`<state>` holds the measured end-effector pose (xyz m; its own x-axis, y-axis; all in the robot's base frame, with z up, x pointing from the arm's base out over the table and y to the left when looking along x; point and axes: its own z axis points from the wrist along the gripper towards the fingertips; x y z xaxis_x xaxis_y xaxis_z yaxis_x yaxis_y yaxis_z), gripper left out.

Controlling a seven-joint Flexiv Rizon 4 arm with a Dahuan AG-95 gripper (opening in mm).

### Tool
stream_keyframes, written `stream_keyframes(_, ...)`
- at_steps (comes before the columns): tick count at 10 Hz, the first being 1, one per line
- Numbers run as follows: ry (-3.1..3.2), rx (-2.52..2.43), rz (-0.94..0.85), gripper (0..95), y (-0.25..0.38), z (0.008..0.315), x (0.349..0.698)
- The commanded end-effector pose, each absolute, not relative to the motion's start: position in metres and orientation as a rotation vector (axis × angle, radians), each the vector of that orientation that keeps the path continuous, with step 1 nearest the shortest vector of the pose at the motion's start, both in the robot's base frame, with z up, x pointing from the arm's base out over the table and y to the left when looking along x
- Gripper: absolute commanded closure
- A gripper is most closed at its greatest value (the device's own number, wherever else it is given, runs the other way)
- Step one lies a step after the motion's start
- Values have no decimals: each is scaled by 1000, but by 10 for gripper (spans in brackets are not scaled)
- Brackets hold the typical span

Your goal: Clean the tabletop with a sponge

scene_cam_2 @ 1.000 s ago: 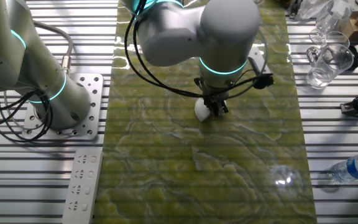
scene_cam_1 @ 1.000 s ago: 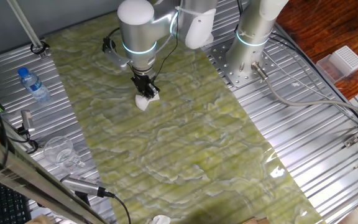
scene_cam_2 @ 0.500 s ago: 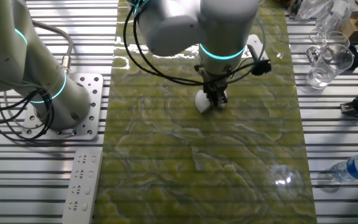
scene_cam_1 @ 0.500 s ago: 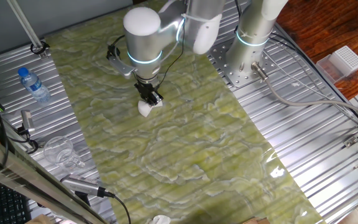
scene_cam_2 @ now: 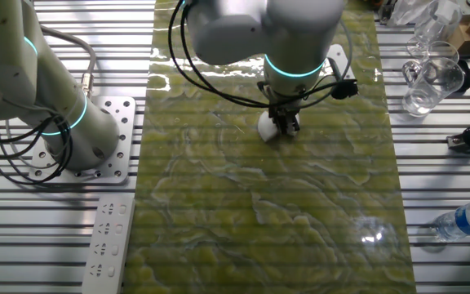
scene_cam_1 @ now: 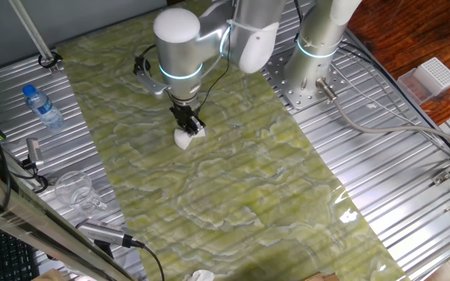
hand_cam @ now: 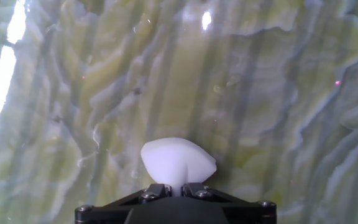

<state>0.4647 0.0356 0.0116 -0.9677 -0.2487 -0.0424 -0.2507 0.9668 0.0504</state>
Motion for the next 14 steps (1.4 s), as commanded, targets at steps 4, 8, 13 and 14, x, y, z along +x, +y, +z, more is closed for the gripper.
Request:
stream_keyframes(4, 3084, -339, 135, 950, 46, 16, 464)
stream_keyframes(8, 3099, -345, 114, 950, 47, 16, 462)
stream_keyframes(13, 3107, -344, 107, 950, 50, 17, 446)
stream_keyframes(14, 3113, -345, 110, 950, 52, 19, 442)
